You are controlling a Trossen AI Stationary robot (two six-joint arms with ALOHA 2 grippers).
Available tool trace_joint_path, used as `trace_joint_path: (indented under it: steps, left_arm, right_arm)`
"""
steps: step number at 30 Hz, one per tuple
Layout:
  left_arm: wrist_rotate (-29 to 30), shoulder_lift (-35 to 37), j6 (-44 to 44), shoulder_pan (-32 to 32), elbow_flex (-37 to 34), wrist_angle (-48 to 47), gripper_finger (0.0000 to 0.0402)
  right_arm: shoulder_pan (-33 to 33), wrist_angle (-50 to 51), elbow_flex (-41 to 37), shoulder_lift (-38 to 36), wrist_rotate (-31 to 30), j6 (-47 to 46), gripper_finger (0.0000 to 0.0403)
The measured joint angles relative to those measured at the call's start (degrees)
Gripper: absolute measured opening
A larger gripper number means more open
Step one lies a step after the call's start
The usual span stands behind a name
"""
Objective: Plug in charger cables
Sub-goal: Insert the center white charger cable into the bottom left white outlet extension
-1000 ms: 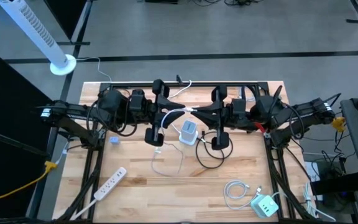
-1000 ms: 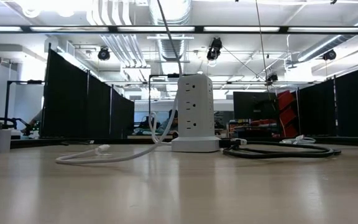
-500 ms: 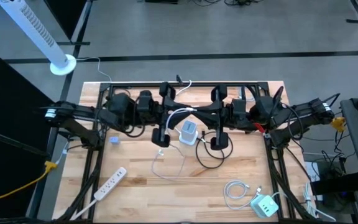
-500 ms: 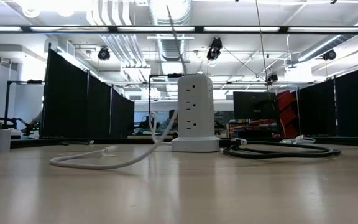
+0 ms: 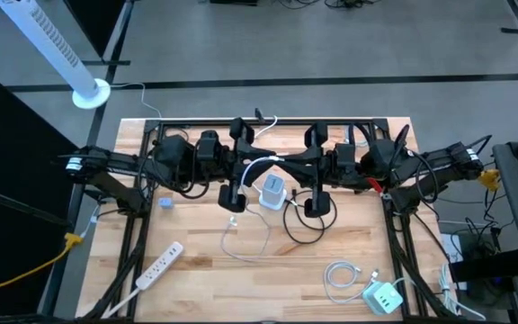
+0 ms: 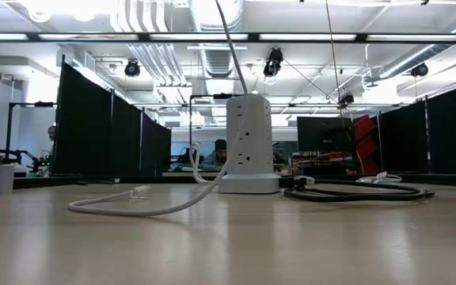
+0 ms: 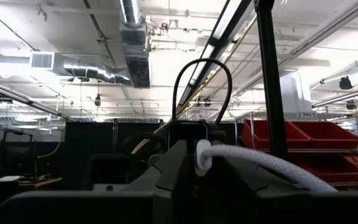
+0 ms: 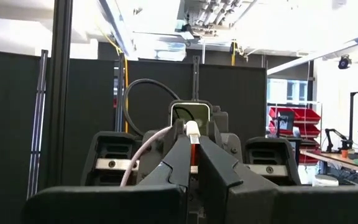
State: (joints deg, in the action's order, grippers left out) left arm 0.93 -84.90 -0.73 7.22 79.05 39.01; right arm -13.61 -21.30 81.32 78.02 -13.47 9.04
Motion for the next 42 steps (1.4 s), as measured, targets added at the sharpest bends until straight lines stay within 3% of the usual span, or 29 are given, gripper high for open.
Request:
trace_joint_path:
  steps: [5, 15, 22, 27, 31, 34, 38, 42]
  left_arm:
    - [-0.1, 0.0, 0.0, 0.0, 0.0, -0.2, 0.0018]
    - [-0.1, 0.5, 0.2, 0.0, 0.0, -1.2, 0.0018]
    - [-0.6, 3.8, -0.1, 0.0, 0.0, -5.2, 0.0018]
    - [-10.1, 6.8, 0.8, 0.0, -0.1, -7.6, 0.0018]
    - [-20.6, 10.1, 2.8, -0.2, -0.1, -8.0, 0.0018]
    - [-23.0, 12.3, 2.8, -0.2, 0.0, -10.0, 0.0018]
    - [-22.2, 15.1, 2.8, -0.2, 0.0, -17.4, 0.0018]
    - [-11.9, 18.4, 3.9, 0.0, 0.0, -36.0, 0.0018]
  right_arm:
    - [0.0, 0.0, 0.0, 0.0, -0.1, 0.0, 0.0004]
    - [0.0, 0.2, 0.0, 0.0, 0.0, -0.4, 0.0007]
    - [0.0, 2.5, 0.0, -0.2, 0.0, -1.2, 0.0119]
    - [-0.2, 9.2, 0.0, -2.3, -0.1, -0.6, 0.0183]
    - [-0.2, 13.8, 0.0, -3.8, -0.9, -2.6, 0.0202]
    - [-0.3, 17.2, 0.0, -4.2, -1.6, -4.2, 0.0205]
    - [-0.4, 20.8, 0.0, -4.4, -1.6, -6.4, 0.02]
    - [-0.5, 24.8, 0.0, -4.4, -1.6, -8.7, 0.0193]
